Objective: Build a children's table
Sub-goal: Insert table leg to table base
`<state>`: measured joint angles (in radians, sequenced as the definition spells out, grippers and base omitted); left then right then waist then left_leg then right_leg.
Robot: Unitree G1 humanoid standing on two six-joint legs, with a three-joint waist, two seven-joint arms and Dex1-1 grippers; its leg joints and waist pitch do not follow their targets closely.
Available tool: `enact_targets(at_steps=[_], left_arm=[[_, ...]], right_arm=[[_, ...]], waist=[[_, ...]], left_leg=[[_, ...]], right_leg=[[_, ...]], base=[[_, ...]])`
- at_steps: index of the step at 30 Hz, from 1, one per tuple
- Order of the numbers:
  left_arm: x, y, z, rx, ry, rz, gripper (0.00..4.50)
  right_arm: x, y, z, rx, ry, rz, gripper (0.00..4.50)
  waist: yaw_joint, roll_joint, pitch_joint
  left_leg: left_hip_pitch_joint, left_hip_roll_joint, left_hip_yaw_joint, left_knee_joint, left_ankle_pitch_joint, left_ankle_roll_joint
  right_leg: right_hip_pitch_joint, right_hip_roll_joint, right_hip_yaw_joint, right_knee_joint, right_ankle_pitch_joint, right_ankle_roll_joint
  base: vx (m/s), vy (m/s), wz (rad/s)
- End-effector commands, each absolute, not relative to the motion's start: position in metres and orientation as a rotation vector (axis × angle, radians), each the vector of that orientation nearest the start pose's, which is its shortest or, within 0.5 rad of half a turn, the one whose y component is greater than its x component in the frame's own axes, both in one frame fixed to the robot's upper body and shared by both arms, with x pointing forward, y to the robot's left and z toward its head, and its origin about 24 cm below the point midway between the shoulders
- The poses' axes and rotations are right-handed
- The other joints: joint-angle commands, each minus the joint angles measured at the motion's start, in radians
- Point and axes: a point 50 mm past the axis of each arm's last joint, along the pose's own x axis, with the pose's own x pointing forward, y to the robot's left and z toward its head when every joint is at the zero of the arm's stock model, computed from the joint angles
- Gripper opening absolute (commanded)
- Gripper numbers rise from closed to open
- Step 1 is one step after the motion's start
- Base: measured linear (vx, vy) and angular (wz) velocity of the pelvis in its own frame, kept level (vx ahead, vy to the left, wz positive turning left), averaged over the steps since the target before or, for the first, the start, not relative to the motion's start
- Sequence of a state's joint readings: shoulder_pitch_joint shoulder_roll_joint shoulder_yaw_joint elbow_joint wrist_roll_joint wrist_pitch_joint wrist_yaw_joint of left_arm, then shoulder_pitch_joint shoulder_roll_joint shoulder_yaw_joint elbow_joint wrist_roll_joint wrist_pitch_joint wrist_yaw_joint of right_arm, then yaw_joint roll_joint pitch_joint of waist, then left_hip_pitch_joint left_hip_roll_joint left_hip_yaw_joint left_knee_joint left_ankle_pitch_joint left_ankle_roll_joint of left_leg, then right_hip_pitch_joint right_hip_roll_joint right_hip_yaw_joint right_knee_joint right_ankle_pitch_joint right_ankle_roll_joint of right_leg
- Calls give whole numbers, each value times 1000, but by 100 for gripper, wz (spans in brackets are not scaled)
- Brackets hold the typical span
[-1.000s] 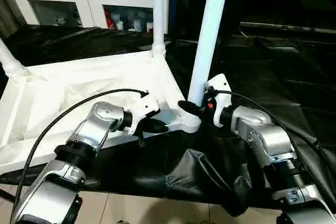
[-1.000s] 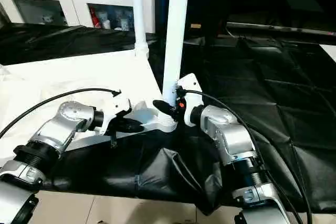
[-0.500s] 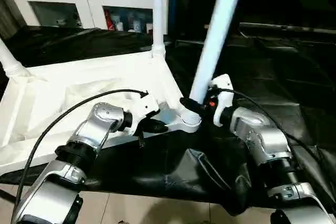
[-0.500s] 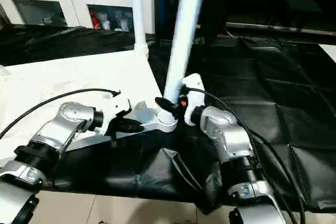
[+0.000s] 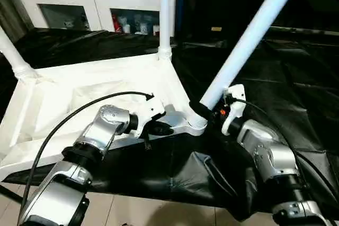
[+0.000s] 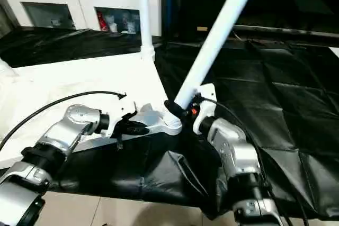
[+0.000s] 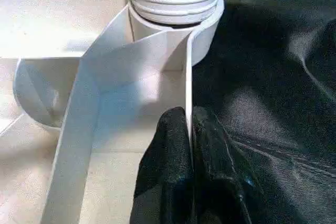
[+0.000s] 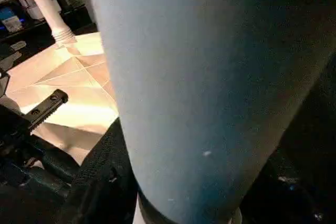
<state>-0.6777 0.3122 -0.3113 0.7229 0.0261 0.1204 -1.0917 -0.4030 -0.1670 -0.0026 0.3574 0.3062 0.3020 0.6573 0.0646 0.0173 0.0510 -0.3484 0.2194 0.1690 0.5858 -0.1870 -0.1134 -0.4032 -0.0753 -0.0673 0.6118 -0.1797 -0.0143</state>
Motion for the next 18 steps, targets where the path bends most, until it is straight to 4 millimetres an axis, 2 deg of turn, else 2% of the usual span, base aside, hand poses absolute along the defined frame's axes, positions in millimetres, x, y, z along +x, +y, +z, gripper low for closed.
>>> enact_targets(at_steps=[1,2,4,6,8,9,11,15,17,18], left_arm=[[345,127,67,422,409,-1145,0],[345,128,66,437,415,-1153,0],[345,127,65,444,414,-1152,0],[346,126,64,443,415,-1154,0],[346,125,64,442,415,-1153,0],[346,124,63,441,412,-1149,0],[346,122,63,441,409,-1145,0],[347,121,63,442,402,-1138,0],[348,120,63,445,398,-1139,0],[348,119,63,445,396,-1142,0]], right_arm=[[299,-123,21,187,389,759,191],[301,-119,26,137,385,788,191],[302,-116,28,88,390,824,191],[302,-114,29,53,399,851,191],[303,-114,29,43,406,859,191],[302,-114,29,27,422,877,191],[301,-113,30,17,439,904,191],[300,-114,29,6,453,919,191],[299,-116,27,3,464,922,191],[300,-118,26,6,468,918,191]], waist=[[1,4,-57],[0,2,-57],[0,3,-56],[-2,-9,-53],[-1,-6,-53],[-1,-19,-53],[-1,-14,-52],[1,-22,-53],[1,-19,-53],[1,-22,-52]], left_leg=[[0,-1,2,-74,-265,17],[1,-1,2,-74,-269,18],[1,-2,2,-75,-274,16],[1,-2,4,-73,-277,21],[2,-3,2,-74,-279,23],[0,-4,3,-73,-269,27],[0,-2,2,-74,-269,29],[1,1,4,-74,-260,33],[-1,1,3,-75,-262,32],[0,0,4,-75,-264,32]], right_leg=[[47,-52,38,-98,-379,-149],[47,-52,37,-100,-389,-146],[45,-52,37,-102,-411,-136],[42,-53,38,-107,-448,-121],[41,-54,37,-110,-479,-107],[42,-54,36,-110,-489,-99],[39,-55,37,-111,-502,-94],[37,-55,39,-109,-471,-101],[38,-55,39,-109,-470,-101],[37,-55,38,-110,-479,-99]], base=[[0,0,0],[0,0,0],[0,0,0],[0,0,0],[0,0,0],[0,0,0],[0,0,0],[0,0,0],[0,0,0],[0,0,0]])
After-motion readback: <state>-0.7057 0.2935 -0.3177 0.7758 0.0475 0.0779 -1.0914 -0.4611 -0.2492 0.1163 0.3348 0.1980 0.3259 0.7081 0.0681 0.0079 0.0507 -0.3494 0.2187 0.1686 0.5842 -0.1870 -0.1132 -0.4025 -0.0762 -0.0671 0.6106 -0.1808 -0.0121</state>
